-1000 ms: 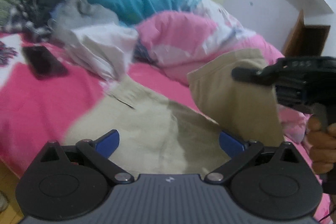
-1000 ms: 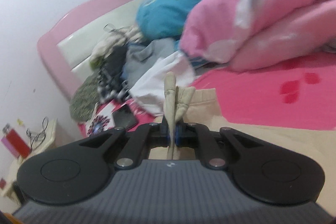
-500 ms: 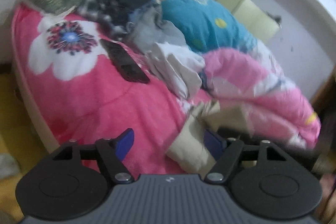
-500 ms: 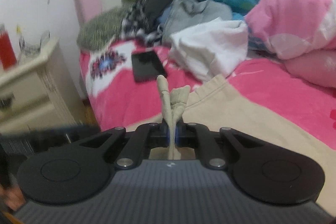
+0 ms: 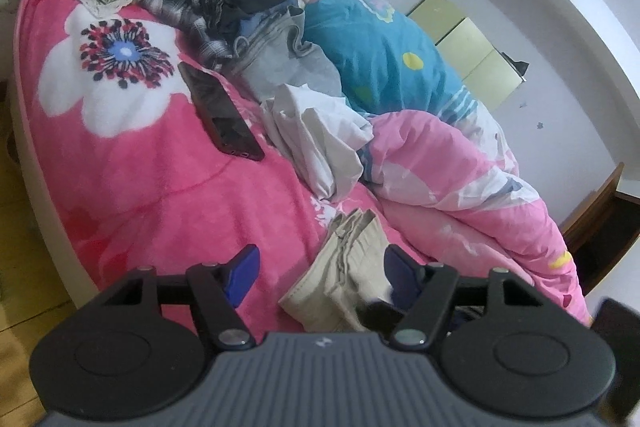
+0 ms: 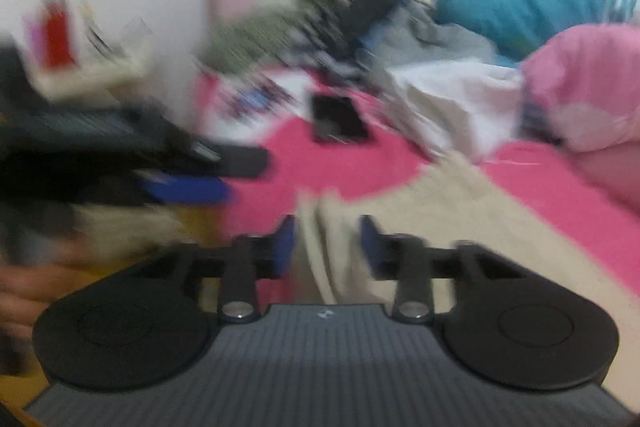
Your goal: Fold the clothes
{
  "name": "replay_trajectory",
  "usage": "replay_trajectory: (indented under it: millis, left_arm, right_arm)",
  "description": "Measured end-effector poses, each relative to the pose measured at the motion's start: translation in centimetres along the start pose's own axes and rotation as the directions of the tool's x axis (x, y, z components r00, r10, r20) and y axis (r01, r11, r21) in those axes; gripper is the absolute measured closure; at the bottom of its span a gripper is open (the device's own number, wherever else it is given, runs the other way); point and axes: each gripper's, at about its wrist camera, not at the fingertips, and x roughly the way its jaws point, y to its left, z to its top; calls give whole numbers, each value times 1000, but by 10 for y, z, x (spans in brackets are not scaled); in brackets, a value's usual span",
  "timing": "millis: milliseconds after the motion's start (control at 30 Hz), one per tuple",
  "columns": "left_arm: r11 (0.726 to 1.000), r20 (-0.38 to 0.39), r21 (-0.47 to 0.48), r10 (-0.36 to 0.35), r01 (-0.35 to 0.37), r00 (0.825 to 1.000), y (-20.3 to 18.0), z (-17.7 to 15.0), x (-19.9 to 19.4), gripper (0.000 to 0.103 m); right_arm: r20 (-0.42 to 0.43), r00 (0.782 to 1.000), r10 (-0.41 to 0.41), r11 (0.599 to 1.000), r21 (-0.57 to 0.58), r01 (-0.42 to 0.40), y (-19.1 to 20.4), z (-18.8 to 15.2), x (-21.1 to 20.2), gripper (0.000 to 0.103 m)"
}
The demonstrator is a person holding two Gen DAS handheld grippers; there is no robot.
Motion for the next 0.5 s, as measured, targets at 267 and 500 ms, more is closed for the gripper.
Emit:
replay_trajectory:
  millis: [267,500]
  left_arm:
    - [965,-51,261,38,-23,998,-41,-11,14,37]
    - [891,-58,443,139,-99,989,-70,-37,33,72]
  right_arm:
    - [49,998,-36,975,221,24,-44,-15,-94,51]
    - [-66,898,-435,737,546,398,-131,-71,-238,53]
